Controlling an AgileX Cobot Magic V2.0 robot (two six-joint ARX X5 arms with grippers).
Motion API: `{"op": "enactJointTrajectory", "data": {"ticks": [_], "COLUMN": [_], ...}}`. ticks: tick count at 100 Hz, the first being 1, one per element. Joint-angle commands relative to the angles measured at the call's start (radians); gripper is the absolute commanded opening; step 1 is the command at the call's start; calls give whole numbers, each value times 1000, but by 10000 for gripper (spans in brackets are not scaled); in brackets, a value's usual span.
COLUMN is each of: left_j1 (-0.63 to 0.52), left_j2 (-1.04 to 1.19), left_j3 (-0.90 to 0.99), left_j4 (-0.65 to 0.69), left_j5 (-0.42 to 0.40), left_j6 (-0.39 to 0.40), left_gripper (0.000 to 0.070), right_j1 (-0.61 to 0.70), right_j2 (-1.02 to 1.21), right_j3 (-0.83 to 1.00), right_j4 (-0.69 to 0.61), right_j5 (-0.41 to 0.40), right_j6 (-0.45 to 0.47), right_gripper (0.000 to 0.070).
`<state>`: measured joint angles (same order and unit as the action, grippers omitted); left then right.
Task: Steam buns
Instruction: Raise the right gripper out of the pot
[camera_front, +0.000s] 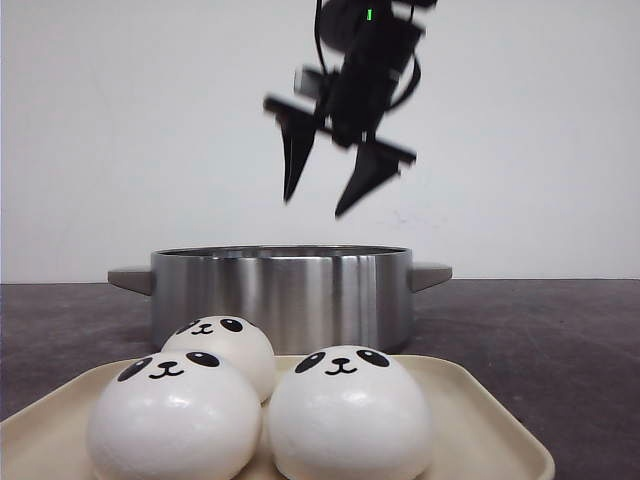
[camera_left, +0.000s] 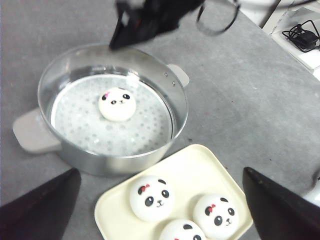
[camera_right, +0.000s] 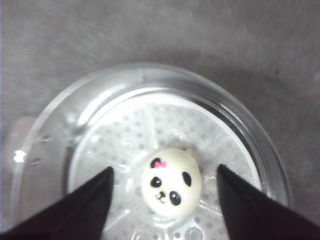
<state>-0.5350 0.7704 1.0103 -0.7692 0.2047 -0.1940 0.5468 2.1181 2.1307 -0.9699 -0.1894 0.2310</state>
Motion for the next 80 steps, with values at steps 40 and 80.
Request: {"op": "enactJointTrajectory", "data": {"ticks": [40,80], "left_j1": [-88,-121], "left_j2": [282,612], "left_j3": [14,14], "left_j4": [-136,-21], "left_j5": [5,6], "left_j6": [-88,-112], "left_gripper": [632,633], "right_j1": [303,565], "right_j2": [-578,-912], "right_j3": [44,44], "right_j4": [6,-372], "right_j5": [389,840], "right_j6": [-212,-47], "right_gripper": [0,0]}}
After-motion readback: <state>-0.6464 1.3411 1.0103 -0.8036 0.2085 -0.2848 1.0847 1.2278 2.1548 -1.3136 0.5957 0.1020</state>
